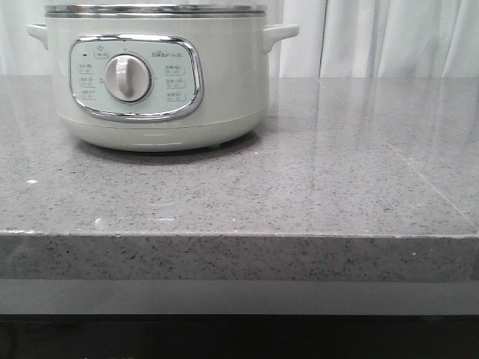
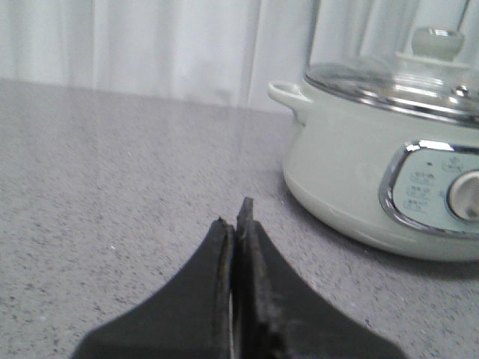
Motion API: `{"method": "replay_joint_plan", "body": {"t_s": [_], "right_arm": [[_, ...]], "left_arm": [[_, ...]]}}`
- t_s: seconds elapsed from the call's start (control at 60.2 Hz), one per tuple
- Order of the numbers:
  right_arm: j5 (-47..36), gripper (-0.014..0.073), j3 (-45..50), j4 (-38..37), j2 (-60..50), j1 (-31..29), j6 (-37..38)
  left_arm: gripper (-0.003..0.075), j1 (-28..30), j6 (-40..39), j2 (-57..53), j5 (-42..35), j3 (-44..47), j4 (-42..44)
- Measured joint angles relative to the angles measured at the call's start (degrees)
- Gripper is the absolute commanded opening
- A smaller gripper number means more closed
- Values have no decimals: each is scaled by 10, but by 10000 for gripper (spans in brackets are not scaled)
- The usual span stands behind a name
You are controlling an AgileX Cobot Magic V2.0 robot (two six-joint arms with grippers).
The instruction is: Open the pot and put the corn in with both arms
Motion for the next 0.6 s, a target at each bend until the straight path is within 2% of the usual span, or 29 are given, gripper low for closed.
{"method": "replay_joint_plan", "body": {"t_s": [0.366,0.598], "right_arm": [[1,-68,0,0,0,0,0],[1,-68,0,0,0,0,0]], "left_arm": [[-20,5,-7,-14,-30,36,7],[-20,5,-141,-14,-74,52,127]]}}
